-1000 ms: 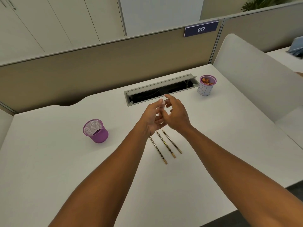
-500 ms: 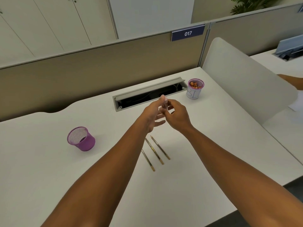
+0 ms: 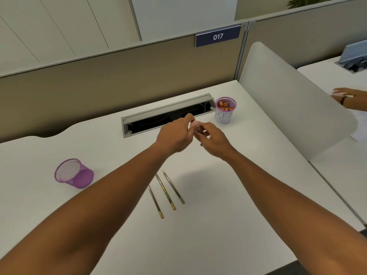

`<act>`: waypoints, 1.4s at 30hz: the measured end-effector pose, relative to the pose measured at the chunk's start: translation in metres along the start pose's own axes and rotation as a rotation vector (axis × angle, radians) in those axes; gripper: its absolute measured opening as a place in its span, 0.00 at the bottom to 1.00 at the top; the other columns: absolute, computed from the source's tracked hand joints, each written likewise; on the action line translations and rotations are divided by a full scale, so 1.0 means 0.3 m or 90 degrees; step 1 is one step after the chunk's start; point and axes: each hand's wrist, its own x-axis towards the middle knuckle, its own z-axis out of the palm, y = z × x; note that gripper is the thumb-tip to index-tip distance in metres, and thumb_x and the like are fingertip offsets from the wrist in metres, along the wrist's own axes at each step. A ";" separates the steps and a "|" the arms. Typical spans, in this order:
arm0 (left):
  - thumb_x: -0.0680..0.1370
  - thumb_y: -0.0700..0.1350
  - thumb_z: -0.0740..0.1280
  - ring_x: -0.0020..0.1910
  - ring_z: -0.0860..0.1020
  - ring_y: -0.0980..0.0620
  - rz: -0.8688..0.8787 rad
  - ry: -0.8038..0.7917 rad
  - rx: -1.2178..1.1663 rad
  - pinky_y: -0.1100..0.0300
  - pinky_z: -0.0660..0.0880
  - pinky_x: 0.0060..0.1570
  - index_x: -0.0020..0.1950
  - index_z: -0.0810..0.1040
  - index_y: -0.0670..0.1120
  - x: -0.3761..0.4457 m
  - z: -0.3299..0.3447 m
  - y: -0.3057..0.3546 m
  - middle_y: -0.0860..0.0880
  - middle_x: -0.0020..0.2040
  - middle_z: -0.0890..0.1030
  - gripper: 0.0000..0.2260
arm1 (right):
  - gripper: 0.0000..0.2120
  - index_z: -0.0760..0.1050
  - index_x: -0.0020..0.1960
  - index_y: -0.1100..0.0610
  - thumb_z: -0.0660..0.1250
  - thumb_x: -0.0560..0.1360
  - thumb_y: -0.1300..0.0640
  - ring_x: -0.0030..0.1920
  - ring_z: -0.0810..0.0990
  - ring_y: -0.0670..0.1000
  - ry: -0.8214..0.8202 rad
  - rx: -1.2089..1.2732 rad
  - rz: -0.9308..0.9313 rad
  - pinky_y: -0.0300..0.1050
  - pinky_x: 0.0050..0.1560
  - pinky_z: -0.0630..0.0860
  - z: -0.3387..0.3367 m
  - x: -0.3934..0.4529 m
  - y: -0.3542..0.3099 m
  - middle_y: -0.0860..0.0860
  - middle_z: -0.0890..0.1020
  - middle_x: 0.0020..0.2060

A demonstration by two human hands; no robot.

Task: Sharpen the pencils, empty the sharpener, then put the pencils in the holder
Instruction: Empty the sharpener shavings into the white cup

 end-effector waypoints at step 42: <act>0.83 0.53 0.46 0.32 0.71 0.47 0.173 -0.104 0.089 0.56 0.63 0.31 0.37 0.68 0.50 0.757 0.200 0.176 0.47 0.33 0.75 0.18 | 0.14 0.73 0.53 0.51 0.51 0.83 0.47 0.43 0.75 0.45 0.060 0.140 0.115 0.36 0.42 0.71 -0.338 0.397 0.304 0.50 0.78 0.47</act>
